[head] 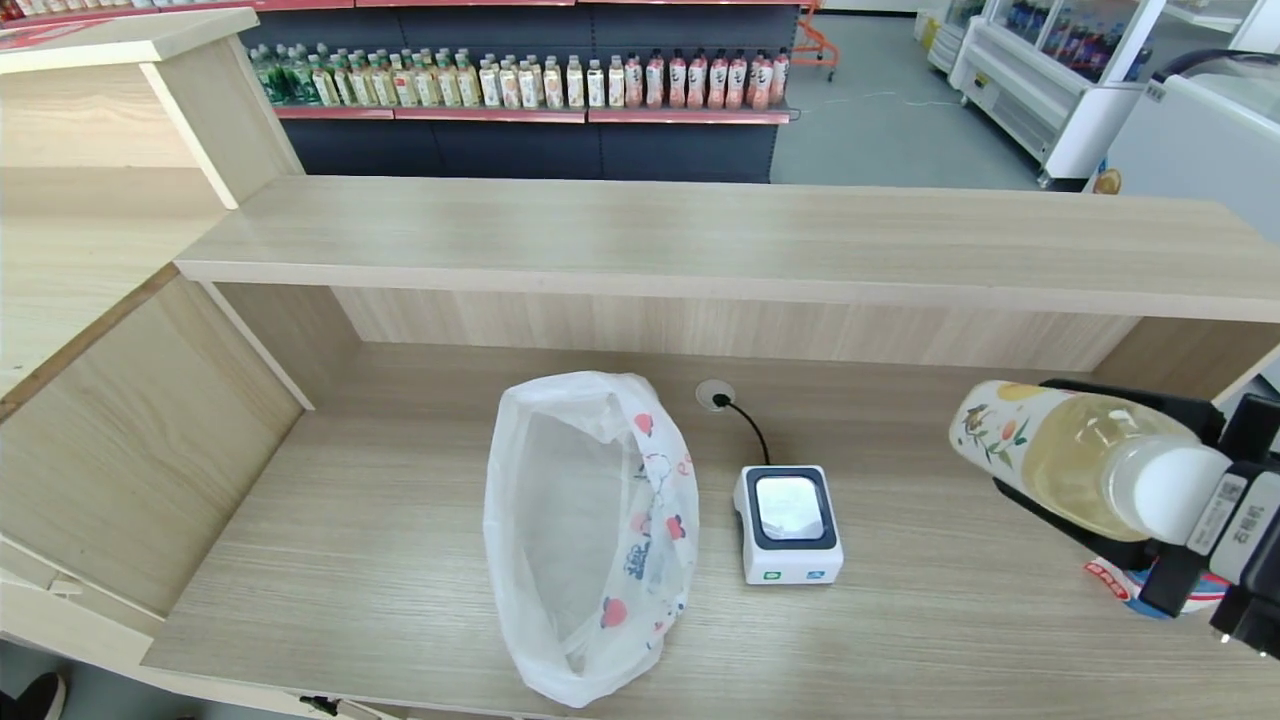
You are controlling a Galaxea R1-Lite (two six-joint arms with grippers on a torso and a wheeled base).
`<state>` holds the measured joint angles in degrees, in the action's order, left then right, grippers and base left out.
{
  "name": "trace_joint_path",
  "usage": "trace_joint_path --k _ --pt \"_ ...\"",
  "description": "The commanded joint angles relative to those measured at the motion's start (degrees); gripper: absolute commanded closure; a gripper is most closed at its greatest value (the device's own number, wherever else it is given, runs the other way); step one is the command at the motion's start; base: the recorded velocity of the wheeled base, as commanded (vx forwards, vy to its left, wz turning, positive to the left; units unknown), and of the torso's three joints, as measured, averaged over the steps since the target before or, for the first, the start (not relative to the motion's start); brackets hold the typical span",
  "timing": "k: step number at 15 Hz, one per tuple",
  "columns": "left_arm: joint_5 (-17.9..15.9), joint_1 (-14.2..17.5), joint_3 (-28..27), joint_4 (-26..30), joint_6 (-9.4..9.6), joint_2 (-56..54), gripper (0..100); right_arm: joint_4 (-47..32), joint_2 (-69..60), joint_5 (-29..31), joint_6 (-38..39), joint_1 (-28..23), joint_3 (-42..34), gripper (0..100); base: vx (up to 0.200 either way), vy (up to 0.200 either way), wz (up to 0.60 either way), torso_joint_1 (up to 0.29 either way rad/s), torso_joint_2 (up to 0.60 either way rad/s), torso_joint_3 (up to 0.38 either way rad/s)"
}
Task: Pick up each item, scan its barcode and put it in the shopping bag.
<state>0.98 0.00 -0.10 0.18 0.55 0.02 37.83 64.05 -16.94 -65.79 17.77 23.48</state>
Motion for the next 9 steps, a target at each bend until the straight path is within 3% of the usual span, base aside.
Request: trace_joint_path --k 1,9 --pt "0.08 0.09 0.01 -0.01 0.07 -0.02 0 -0.03 2.31 -0.02 1.28 -1.25 -1.51 100 0.000 0.000 0.00 0.000 0.00 0.000" --pt "0.08 0.00 0.01 -0.01 0.07 -0.02 0 0.49 13.38 -2.83 3.65 -4.94 0.25 100 0.000 0.000 0.00 0.000 0.00 0.000"
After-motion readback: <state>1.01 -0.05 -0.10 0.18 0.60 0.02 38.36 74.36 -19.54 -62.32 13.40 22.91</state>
